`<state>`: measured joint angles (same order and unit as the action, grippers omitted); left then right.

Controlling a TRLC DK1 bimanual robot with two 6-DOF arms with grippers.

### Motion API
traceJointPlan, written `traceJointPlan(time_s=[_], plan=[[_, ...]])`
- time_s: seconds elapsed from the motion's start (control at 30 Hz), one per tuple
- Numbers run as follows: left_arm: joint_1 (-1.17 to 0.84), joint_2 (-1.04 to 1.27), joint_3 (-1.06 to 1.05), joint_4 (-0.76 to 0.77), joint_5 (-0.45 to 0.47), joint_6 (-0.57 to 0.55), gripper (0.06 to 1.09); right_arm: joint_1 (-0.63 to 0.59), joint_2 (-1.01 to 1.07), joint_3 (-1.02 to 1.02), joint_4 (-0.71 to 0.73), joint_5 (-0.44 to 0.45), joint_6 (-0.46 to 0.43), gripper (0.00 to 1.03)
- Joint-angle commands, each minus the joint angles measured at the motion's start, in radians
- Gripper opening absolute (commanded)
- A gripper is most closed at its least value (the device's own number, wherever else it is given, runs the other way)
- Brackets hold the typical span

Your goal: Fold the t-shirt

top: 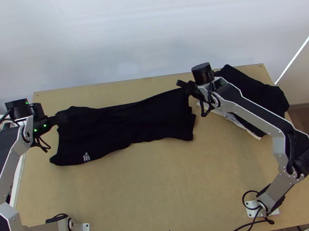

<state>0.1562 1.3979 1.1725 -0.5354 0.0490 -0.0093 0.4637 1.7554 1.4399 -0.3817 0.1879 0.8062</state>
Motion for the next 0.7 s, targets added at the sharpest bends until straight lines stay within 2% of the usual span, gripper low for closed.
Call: traceJointPlan(time_s=[0.0,0.2,0.43,0.67], plan=[[-0.021,0.018,-0.019,0.002,0.0,0.003,1.05,-0.013,-0.03,-0.049,0.0,0.004,0.001,0.03],[-0.067,0.046,-0.05,0.034,0.0,0.005,1.04,-0.011,-0.066,-0.093,0.0,0.004,0.001,0.03],[-0.176,0.176,-0.094,0.193,-0.001,0.011,1.05,0.0,-0.074,-0.096,0.0,0.004,0.001,0.03],[-0.199,0.308,-0.099,0.39,-0.009,0.035,1.04,0.035,-0.082,-0.09,0.001,0.004,-0.002,0.03]])
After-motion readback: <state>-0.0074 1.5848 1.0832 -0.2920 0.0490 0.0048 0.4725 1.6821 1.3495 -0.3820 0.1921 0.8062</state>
